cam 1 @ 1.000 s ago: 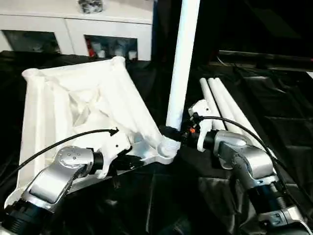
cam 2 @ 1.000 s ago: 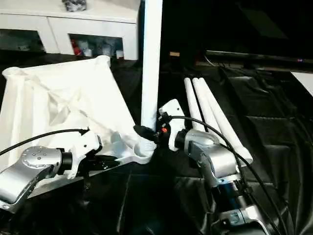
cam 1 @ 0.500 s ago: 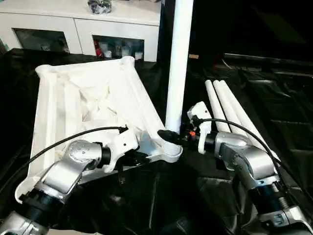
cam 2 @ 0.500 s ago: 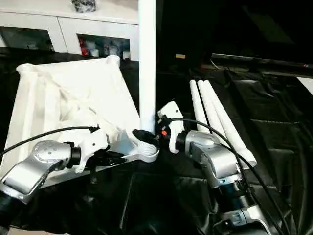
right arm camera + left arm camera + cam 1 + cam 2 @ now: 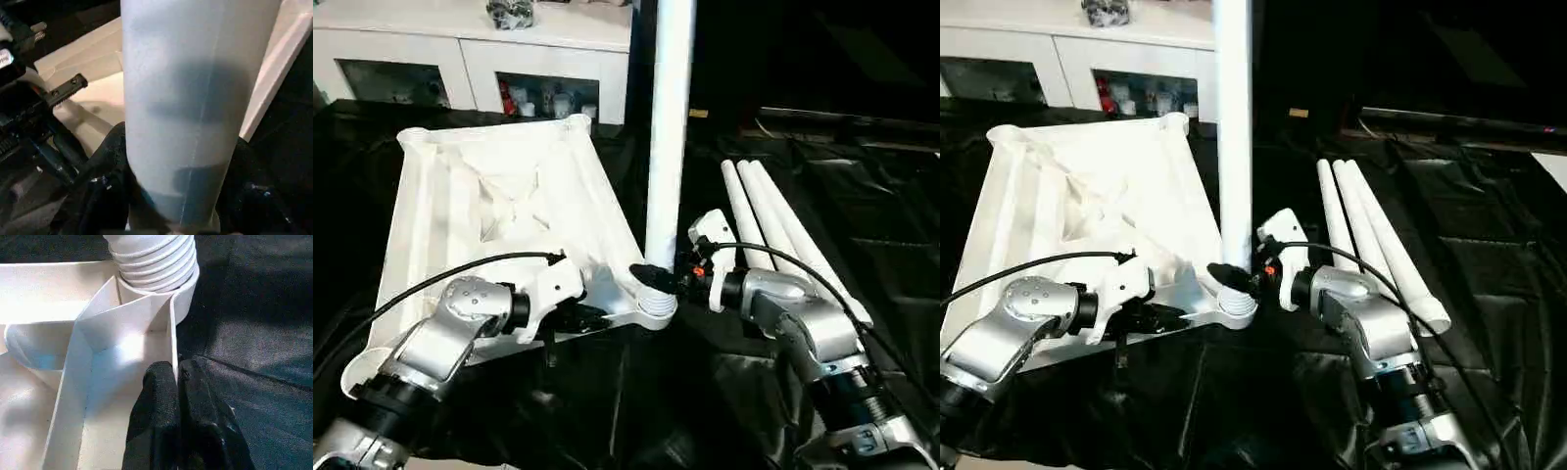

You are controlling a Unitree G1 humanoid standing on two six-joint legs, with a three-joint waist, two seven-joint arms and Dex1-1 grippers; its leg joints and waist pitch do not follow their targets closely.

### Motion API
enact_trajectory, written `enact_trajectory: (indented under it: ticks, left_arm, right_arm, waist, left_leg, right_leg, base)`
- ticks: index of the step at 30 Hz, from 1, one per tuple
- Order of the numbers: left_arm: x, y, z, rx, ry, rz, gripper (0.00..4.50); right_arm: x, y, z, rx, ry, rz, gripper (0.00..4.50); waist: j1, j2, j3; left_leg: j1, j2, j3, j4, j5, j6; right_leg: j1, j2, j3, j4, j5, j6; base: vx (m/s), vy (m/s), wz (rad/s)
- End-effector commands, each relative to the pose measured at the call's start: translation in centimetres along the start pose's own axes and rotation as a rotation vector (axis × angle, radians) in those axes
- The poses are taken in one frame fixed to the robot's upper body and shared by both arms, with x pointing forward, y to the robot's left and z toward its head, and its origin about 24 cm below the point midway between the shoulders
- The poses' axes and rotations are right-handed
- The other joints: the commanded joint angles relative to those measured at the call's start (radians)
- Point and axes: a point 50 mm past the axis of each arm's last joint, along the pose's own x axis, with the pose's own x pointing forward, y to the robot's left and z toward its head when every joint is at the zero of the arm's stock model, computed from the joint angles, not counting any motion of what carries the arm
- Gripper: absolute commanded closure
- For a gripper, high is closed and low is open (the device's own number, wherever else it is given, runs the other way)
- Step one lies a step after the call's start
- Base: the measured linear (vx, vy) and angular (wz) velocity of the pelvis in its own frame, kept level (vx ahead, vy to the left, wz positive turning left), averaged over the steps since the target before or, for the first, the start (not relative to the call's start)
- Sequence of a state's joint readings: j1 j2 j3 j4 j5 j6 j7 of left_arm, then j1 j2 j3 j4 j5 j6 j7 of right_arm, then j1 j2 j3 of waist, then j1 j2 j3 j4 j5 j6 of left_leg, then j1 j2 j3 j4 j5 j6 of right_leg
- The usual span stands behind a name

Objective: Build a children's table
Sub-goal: Insert table leg to table base

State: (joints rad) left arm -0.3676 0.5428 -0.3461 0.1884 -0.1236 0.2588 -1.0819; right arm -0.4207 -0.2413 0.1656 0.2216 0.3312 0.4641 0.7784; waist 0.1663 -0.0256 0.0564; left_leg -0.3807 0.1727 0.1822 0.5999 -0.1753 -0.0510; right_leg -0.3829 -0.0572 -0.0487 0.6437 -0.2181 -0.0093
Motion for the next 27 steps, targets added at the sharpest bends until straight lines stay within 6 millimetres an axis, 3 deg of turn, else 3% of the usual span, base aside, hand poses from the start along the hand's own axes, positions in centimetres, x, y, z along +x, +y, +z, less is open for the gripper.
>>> enact_trajectory:
  ticks: [1,5,11,12,13,15,21,22,27]
  left_arm:
    - [0.3,0.2,1.3,0.014,-0.076,-0.025,4.5]
    - [0.3,0.4,1.2,0.006,-0.073,-0.004,4.5]
    - [0.3,1.0,1.3,0.006,-0.065,0.046,4.5]
    - [0.3,1.1,1.3,0.006,-0.065,0.049,4.5]
    - [0.3,1.3,1.3,0.006,-0.066,0.06,4.5]
    - [0.3,1.5,1.4,0.004,-0.066,0.076,4.5]
    - [0.3,2.0,1.5,0.008,-0.06,0.095,4.5]
    - [0.3,2.0,1.5,0.008,-0.06,0.096,4.5]
    - [0.4,2.1,1.4,0.009,-0.059,0.098,4.5]
  right_arm:
    - [-0.8,-1.0,-0.8,0.037,-0.002,-0.068,2.62]
    - [-1.4,-1.6,-2.0,0.099,-0.024,-0.119,2.62]
    - [-2.1,-1.9,-3.9,0.166,-0.068,-0.189,2.62]
    - [-2.1,-1.9,-4.1,0.17,-0.073,-0.194,2.62]
    - [-2.2,-1.9,-4.6,0.181,-0.093,-0.214,2.62]
    - [-2.4,-2.0,-5.0,0.192,-0.112,-0.242,2.62]
    - [-2.9,-1.8,-6.3,0.178,-0.135,-0.3,2.62]
    - [-2.9,-1.8,-6.4,0.157,-0.129,-0.309,2.62]
    - [-2.8,-1.2,-6.9,0.127,-0.127,-0.31,2.62]
  waist:
    - [-0.005,0.012,-0.061]
    - [-0.003,0.014,-0.06]
    - [-0.002,0.016,-0.061]
    - [-0.003,0.015,-0.061]
    - [-0.001,0.021,-0.061]
    - [-0.002,0.02,-0.059]
    - [-0.004,0.023,-0.057]
    - [-0.003,0.027,-0.058]
    - [-0.004,0.025,-0.056]
  left_leg:
    - [0.031,0.064,-0.031,-0.083,-0.279,-0.056]
    - [0.031,0.065,-0.033,-0.084,-0.3,-0.056]
    - [0.03,0.065,-0.032,-0.085,-0.3,-0.05]
    - [0.03,0.064,-0.033,-0.086,-0.301,-0.048]
    - [0.031,0.064,-0.034,-0.085,-0.307,-0.049]
    - [0.033,0.065,-0.035,-0.086,-0.332,-0.051]
    - [0.034,0.066,-0.039,-0.091,-0.373,-0.055]
    - [0.038,0.067,-0.04,-0.089,-0.382,-0.057]
    - [0.036,0.067,-0.042,-0.093,-0.4,-0.056]
  right_leg:
    - [0.022,-0.103,0.054,-0.09,-0.249,-0.168]
    - [0.021,-0.106,0.056,-0.095,-0.297,-0.157]
    - [0.018,-0.105,0.055,-0.097,-0.29,-0.159]
    - [0.019,-0.105,0.054,-0.096,-0.299,-0.158]
    - [0.017,-0.107,0.055,-0.098,-0.31,-0.157]
    - [0.015,-0.109,0.055,-0.104,-0.349,-0.151]
    - [0.011,-0.11,0.056,-0.112,-0.411,-0.135]
    - [0.008,-0.112,0.058,-0.113,-0.417,-0.136]
    - [0.007,-0.111,0.057,-0.116,-0.442,-0.129]
  base:
    - [0.0,0.0,0.0]
    - [0.0,0.0,0.0]
    - [0.0,0.0,0.0]
    - [0.0,0.0,0.0]
    - [0.0,0.0,0.0]
    - [0.0,0.0,0.0]
    - [0.0,0.0,0.0]
    - [0.0,0.0,0.0]
    - [0.0,0.0,0.0]
